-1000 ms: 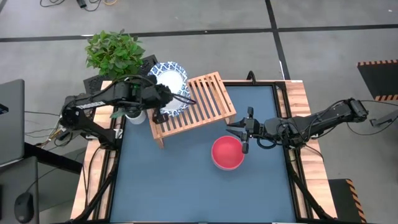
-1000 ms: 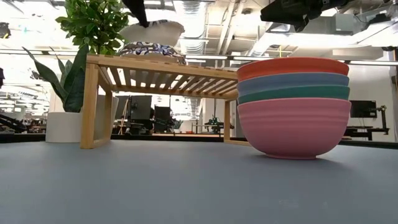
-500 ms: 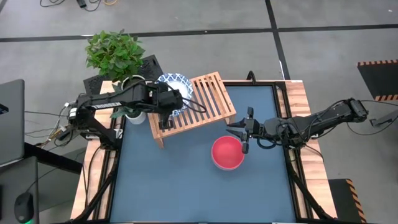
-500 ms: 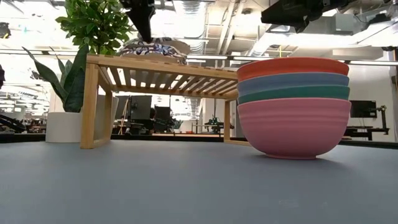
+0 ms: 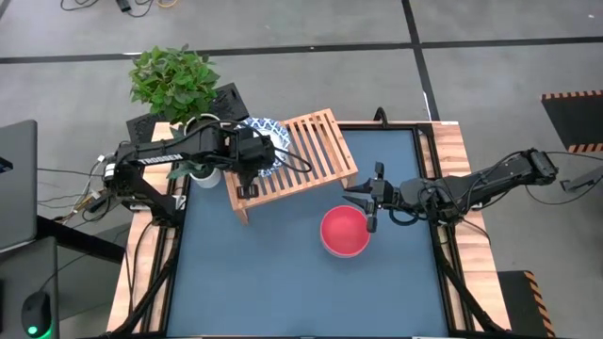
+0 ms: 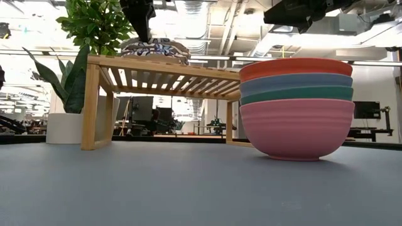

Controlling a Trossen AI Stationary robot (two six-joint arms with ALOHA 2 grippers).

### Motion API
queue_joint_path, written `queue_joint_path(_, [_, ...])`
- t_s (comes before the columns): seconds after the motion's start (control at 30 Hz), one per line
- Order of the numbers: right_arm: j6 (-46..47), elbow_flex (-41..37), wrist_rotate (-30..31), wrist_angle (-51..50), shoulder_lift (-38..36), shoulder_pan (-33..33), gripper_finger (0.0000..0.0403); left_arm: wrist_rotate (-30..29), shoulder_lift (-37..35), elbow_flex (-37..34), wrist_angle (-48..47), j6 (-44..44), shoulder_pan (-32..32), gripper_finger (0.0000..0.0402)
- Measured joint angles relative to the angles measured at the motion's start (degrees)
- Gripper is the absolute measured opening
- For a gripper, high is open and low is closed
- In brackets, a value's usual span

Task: Place and stack bowls onto a shelf
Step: Stack the blue patterned bowl on top of the blue patterned bowl on the shelf

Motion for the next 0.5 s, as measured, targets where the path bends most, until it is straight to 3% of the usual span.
queue_joint_path(0.17, [0.09,0.0,0.0,0.01,-0.01,0.0,0.0119,-0.09,0.0,0.0,0.0,1.31,-0.04,0.0049])
queue_joint_path(0.5, [0.04,0.0,0.02,0.0,0.0,0.0,0.0146,-0.26,0.0,0.0,-1.56,1.93,-1.59,0.0153])
